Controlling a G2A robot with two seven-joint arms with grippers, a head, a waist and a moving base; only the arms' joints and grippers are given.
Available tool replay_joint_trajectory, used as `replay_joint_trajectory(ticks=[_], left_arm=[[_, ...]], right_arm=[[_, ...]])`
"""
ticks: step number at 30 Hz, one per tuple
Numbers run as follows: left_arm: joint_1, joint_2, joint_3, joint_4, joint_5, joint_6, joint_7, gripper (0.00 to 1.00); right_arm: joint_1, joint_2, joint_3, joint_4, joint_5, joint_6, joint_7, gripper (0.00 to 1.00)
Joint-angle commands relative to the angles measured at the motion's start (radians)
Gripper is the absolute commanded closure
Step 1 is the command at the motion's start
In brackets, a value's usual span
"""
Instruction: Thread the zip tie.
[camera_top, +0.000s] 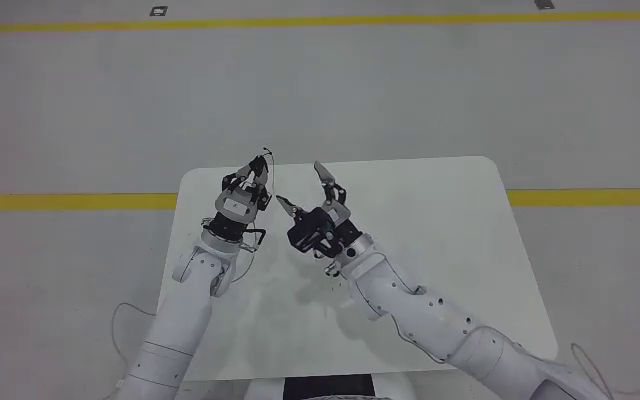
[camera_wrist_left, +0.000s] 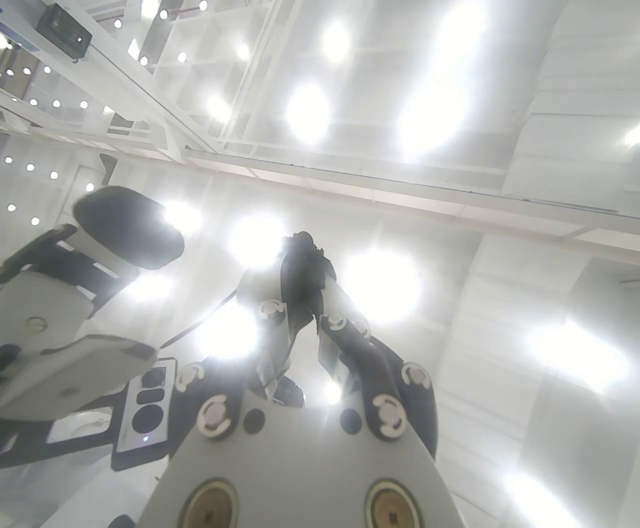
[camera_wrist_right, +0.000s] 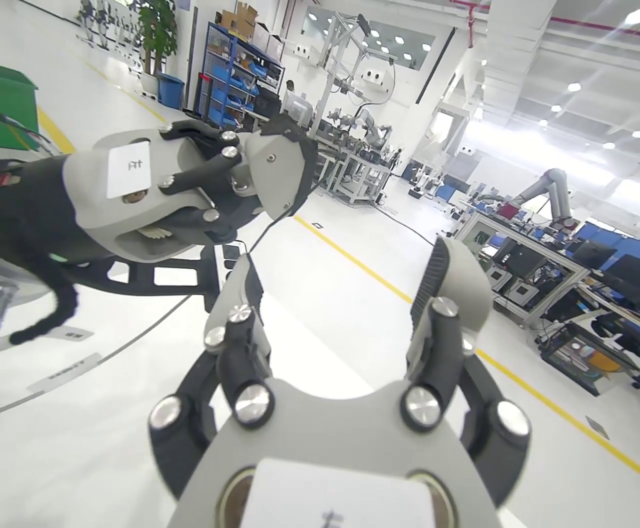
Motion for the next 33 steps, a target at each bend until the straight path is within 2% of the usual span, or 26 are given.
replay_joint_trajectory(ticks=[1,3,8,21,33], left_arm=[[0.000,0.000,0.000,0.000,0.000,0.000,0.000,1.00],[0.000,0.000,0.000,0.000,0.000,0.000,0.000,1.00],[0.000,0.000,0.000,0.000,0.000,0.000,0.000,1.00],[0.000,0.000,0.000,0.000,0.000,0.000,0.000,1.00],[0.000,0.000,0.000,0.000,0.000,0.000,0.000,1.00]], right_arm=[[0.008,-0.002,-0.007,0.003,0.000,0.000,0.001,0.44],[0.015,-0.005,-0.015,0.005,0.000,0.000,0.001,0.51],[0.025,-0.012,-0.025,0.011,0.000,0.000,0.003,0.52],[0.009,-0.022,0.004,-0.019,0.000,0.000,0.006,0.56],[0.023,-0.024,-0.018,-0.021,0.000,-0.008,0.009,0.60]])
